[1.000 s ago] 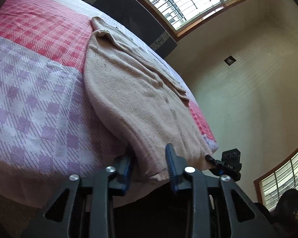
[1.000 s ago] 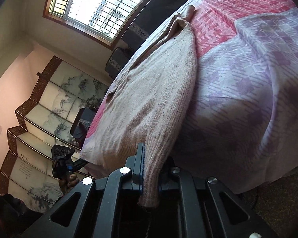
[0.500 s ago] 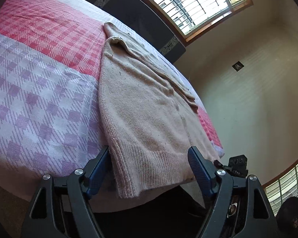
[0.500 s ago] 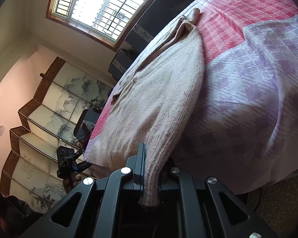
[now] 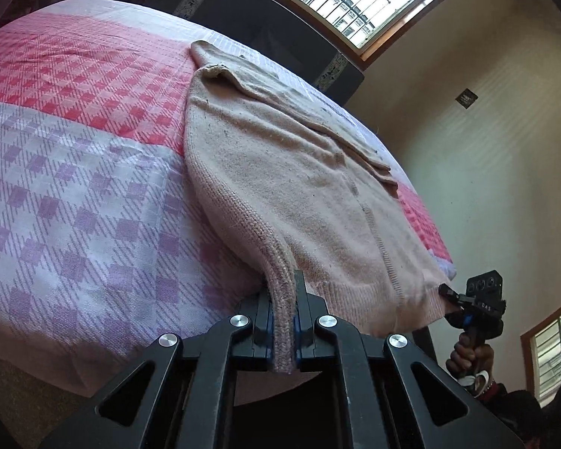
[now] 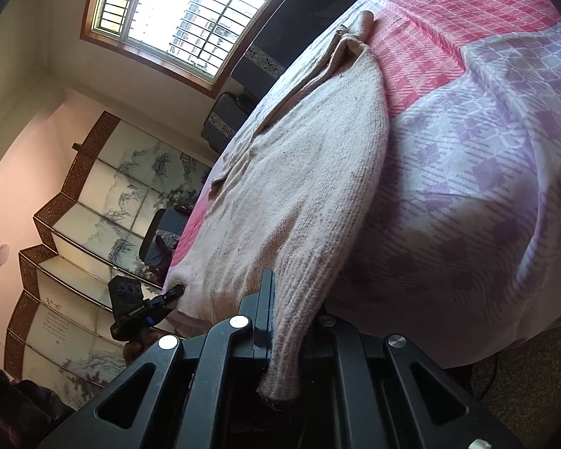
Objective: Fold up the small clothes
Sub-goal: 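Grasp the hem with the left gripper and fold it toward the collar while the right gripper pinches the hem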
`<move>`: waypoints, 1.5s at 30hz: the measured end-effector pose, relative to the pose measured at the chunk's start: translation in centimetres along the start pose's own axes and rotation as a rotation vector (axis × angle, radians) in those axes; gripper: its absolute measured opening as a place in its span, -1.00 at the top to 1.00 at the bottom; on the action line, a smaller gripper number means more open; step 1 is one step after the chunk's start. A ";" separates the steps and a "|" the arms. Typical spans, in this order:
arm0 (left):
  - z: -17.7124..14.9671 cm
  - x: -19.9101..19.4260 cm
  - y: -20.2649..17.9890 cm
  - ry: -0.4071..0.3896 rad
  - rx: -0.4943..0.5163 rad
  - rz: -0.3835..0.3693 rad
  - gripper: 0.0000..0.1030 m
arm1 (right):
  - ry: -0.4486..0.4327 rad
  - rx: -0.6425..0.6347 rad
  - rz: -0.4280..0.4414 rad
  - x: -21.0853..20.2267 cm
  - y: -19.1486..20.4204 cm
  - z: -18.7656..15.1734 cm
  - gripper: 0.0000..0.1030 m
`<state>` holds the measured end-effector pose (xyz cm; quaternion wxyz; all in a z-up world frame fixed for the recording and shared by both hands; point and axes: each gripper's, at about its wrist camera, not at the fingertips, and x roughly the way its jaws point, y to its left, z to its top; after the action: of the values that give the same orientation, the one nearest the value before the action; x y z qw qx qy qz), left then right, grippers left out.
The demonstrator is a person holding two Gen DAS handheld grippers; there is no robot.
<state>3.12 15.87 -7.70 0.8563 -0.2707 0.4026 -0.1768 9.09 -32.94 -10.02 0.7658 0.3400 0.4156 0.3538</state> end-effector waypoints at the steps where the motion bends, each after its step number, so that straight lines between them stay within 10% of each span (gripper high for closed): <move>1: 0.4 -0.4 -0.4 -0.018 0.000 -0.007 0.86 | -0.010 0.007 0.019 -0.3 0.3 0.3 0.84; 17: 7.3 -2.7 -8.5 -0.253 0.254 0.158 0.86 | -0.157 0.042 0.176 -2.4 4.6 7.6 0.84; 45: 15.3 5.1 -7.0 -0.241 0.246 0.305 0.86 | -0.162 0.128 0.079 2.3 1.7 17.3 0.84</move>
<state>17.65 12.64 1.63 0.9415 -0.1197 0.3093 -0.0596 24.73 -34.05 -2.19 0.7591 0.4318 0.3602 0.3279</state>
